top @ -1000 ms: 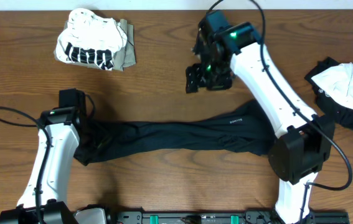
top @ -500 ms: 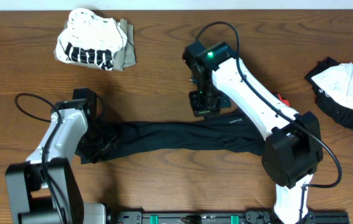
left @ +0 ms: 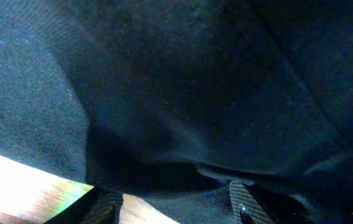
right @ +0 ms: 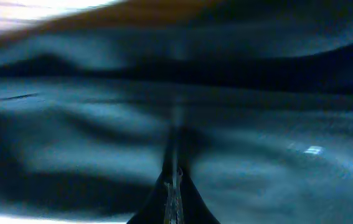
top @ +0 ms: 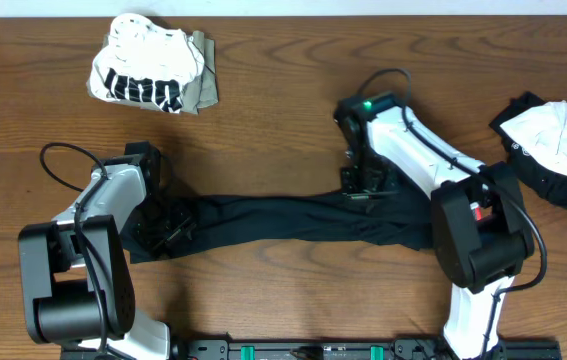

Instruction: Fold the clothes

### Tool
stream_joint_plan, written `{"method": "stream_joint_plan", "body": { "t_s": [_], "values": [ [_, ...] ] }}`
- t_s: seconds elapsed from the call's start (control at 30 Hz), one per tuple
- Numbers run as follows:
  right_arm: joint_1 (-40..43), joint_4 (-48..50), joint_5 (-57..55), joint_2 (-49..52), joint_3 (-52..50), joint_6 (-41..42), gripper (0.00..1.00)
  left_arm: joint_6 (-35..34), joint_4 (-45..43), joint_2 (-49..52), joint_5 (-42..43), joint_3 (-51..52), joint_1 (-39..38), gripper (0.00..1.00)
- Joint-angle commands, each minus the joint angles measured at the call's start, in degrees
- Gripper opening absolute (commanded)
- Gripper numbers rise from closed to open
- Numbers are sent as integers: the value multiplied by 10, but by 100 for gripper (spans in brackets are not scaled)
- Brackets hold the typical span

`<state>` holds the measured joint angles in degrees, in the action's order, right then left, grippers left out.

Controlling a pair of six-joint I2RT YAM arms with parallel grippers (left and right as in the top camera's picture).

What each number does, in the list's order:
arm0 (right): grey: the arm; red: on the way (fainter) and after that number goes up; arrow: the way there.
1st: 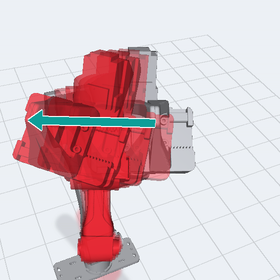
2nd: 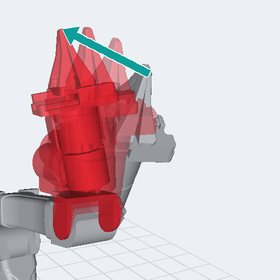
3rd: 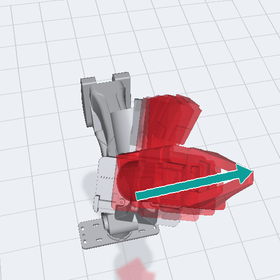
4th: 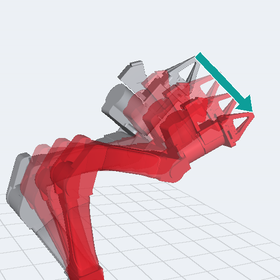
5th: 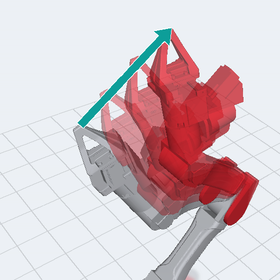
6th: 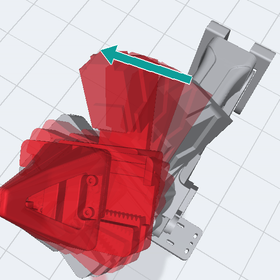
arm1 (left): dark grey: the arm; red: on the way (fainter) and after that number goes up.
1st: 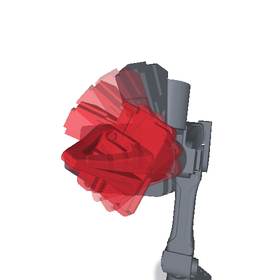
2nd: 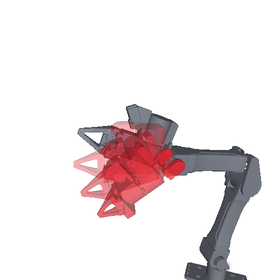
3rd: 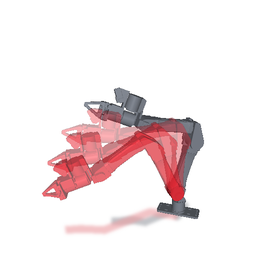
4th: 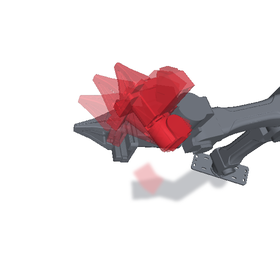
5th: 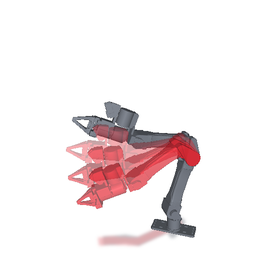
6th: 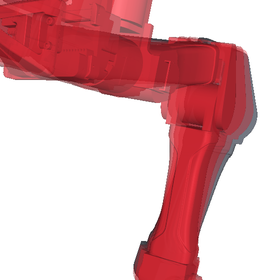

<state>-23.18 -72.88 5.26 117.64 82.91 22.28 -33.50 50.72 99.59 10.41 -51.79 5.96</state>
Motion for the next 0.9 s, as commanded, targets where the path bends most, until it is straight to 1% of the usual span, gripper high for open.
{"method": "stream_joint_plan", "body": {
  "t_s": [0.0, 0.1, 0.23, 0.33, 0.5, 0.6, 0.7, 0.87],
  "values": [
    [31, 13, -7, -4, -35, 8, 4, 4, -13, 26, -6, 6, -1, 58],
    [59, 31, -8, -4, -60, 3, 4, 5, -14, 26, -6, 6, 5, 59],
    [97, 63, -7, -4, -81, -11, 8, 5, -18, 26, -8, 6, 25, 58],
    [118, 82, -8, -4, -89, -29, 9, 14, -28, 26, -17, 6, 41, 58],
    [148, 125, -26, -4, -90, -31, 12, 24, -33, 26, -25, 6, 64, 59],
    [165, 154, -39, -4, -91, -30, 11, 28, -35, 26, -30, 6, 74, 59],
    [181, 180, -48, -4, -91, -30, 9, 28, -42, 26, -54, 6, 86, 59],
    [203, 211, -49, -4, -91, -26, 10, 28, -61, 26, -57, 6, 106, 59]
  ]
}}
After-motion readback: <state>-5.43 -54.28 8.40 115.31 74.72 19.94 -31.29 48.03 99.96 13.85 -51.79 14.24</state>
